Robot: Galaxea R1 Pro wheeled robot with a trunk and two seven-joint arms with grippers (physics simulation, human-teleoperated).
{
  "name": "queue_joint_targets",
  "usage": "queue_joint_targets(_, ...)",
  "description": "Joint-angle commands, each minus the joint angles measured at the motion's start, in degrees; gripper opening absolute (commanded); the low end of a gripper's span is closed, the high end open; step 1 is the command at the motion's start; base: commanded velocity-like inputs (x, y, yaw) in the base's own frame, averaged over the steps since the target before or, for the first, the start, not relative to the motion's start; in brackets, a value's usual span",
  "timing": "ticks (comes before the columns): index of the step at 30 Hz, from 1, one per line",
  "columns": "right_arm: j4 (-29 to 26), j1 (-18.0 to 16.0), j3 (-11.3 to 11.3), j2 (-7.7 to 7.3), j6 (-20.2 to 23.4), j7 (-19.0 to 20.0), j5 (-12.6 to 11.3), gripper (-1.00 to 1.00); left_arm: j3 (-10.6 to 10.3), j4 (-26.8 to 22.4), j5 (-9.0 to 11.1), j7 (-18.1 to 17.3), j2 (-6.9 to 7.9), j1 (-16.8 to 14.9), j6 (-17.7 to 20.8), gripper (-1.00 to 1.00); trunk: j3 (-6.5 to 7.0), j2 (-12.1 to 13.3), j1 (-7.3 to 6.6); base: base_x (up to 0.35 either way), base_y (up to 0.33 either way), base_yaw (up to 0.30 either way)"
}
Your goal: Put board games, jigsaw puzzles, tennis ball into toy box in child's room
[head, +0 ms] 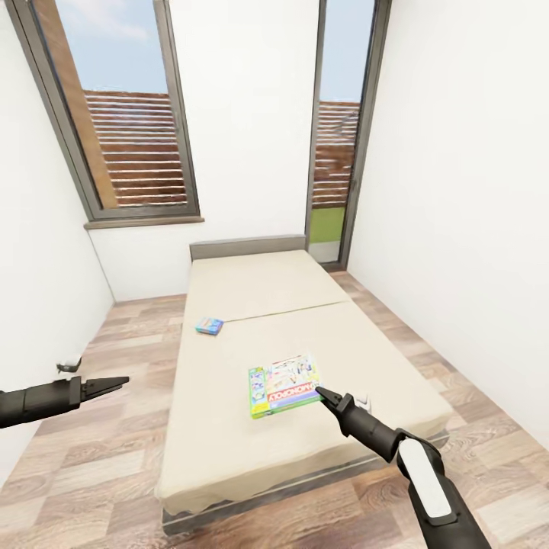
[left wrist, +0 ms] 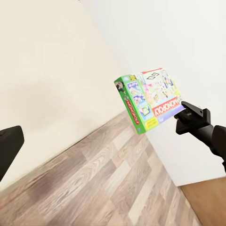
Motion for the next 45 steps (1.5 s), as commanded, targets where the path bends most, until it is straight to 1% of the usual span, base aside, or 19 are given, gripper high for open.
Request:
queue_joint_targets(1,0.0,0.0,-0.2,0.06,0.4,0.1,0.1,-1.00,0.1,0.0,-0.6,-0.5,-0.01,-0.1,0.6,1.00,0.12,0.4,-0.23,-0.007,0.000,0.132)
queue_joint_targets(7,0.0,0.0,-0.2,0.06,0.4,0.1,0.1,-1.00,0.1,0.0,-0.6,-0.5,0.04,-0.1,0.6,1.00,1.20,2.8,-1.54,-0.026,0.000,0.231)
queue_joint_targets(12,0.1,0.0,-0.2,0.06,0.3,0.0,0.1,-1.00,0.0,-0.1,-0.9,-0.5,-0.06,-0.1,0.4,1.00,2.10,4.8,-2.64,-0.234,0.000,0.278)
queue_joint_targets(13,0.1,0.0,-0.2,0.06,0.2,0.1,0.1,-1.00,0.0,-0.1,-1.3,-0.5,-0.06,-0.1,0.4,1.00,2.28,5.2,-2.86,-0.294,0.000,0.285)
queue_joint_targets(15,0.1,0.0,-0.2,0.06,0.2,0.1,0.1,-1.00,0.1,-0.2,-2.9,-0.5,-0.07,-0.1,0.4,1.00,2.64,6.0,-3.30,-0.267,-0.023,0.287)
queue_joint_targets(16,0.1,0.0,-0.2,0.06,0.2,0.1,0.1,-1.00,0.1,-0.2,-3.7,0.0,-0.09,-0.1,0.4,1.00,2.82,6.4,-3.52,-0.164,-0.025,0.287)
queue_joint_targets(19,0.1,0.0,-0.2,0.06,0.2,0.1,0.1,-1.00,0.1,-0.2,-4.6,1.6,-0.10,-0.2,0.4,1.00,3.35,7.6,-4.18,-0.094,-0.014,0.288)
queue_joint_targets(20,0.2,0.0,-0.2,0.03,0.2,0.1,0.1,-1.00,0.1,-0.2,-4.9,2.7,-0.13,-0.3,0.4,1.00,3.53,8.0,-4.40,-0.034,-0.005,0.288)
queue_joint_targets(24,0.3,0.0,-0.3,-0.01,0.2,0.1,0.1,-1.00,0.1,-0.2,-5.1,5.7,-0.36,-0.4,0.3,1.00,4.25,9.6,-5.28,-0.018,-0.003,0.288)
queue_joint_targets(25,0.3,0.0,-0.3,-0.02,0.2,0.1,0.1,-1.00,0.1,-0.2,-5.1,7.1,-0.45,-0.4,0.3,1.00,4.43,10.0,-5.50,-0.007,-0.001,0.288)
queue_joint_targets(28,0.4,0.0,-0.3,-0.03,0.2,0.0,0.1,-1.00,0.1,-0.5,-5.0,9.3,-0.77,-0.4,0.1,1.00,4.43,10.0,-5.50,-0.004,-0.001,0.287)
queue_joint_targets(34,0.3,-0.1,-0.3,-0.01,0.1,0.0,0.1,-1.00,0.1,-1.9,-5.1,10.9,-1.07,-0.4,-0.4,1.00,4.43,10.0,-5.50,-0.001,-0.032,0.111)
queue_joint_targets(36,0.2,-0.1,-0.3,-0.02,0.1,0.1,0.1,-1.00,0.1,-2.0,-5.1,11.0,-1.24,-0.3,-0.5,1.00,4.43,10.0,-5.50,0.000,-0.226,0.010)
queue_joint_targets(39,0.1,-0.1,-0.3,-0.01,0.1,0.1,0.1,-1.00,0.1,-2.0,-5.1,11.3,-1.98,-0.4,-0.5,1.00,4.43,10.0,-5.50,0.008,-0.277,0.004)
queue_joint_targets(45,0.0,0.0,-0.3,0.04,0.1,0.0,0.1,-1.00,0.1,-2.0,-5.1,11.9,-2.50,-0.3,-0.6,1.00,4.43,10.0,-5.50,0.108,-0.296,0.001)
